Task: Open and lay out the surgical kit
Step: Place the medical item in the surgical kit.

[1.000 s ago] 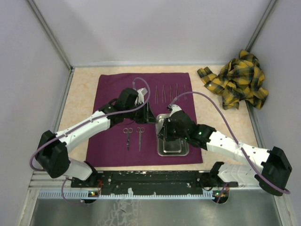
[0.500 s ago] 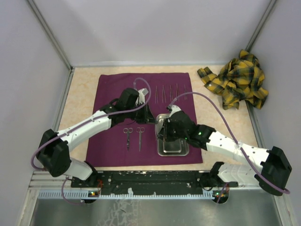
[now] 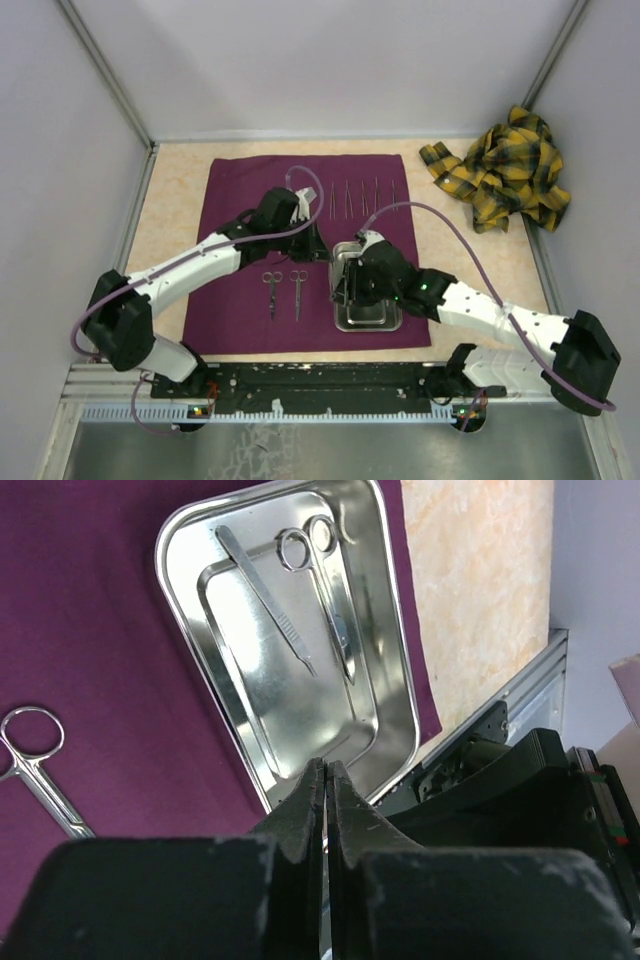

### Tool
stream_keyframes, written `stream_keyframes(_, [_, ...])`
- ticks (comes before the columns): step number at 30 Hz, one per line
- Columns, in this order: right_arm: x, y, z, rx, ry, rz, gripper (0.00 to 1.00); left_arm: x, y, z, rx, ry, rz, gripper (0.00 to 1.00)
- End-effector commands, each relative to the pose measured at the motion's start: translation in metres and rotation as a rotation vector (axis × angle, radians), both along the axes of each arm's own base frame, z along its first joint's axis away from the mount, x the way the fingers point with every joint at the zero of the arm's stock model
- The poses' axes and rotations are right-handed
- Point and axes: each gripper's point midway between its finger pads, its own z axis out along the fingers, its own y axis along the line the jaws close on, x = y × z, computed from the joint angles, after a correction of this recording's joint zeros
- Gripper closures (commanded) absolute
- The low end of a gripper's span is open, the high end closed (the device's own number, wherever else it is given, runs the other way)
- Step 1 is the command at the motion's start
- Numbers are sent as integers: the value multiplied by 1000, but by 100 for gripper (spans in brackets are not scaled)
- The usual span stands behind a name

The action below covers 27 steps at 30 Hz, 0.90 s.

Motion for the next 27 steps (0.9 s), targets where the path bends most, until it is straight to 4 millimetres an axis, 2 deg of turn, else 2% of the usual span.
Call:
stream_keyframes(1, [-5,-5,12,33,-20,-4,60,17,-3,3,27,-44,4,100])
stream_keyframes(5, [-8,-22,18,10,-34,-41,57,38,0,1,85,-71,19,100])
stream_keyframes(10, [-9,-41,25,-40,-50,-81,56,76,6,-2,202,-114,40,100])
stream_keyframes(12, [-8,-47,24,-66,-52,-98,56,94,12,-13,277,-107,50,100])
stream_keyframes(16, [-1,-55,28,-106,-68,-134,56,136,22,-20,371,-121,78,100])
stream_keyframes(19, [2,-57,32,-126,-67,-153,56,164,29,-34,439,-116,101,100])
stream_keyframes(27, [-1,-76,26,-186,-60,-184,55,222,32,-66,505,-122,148,100])
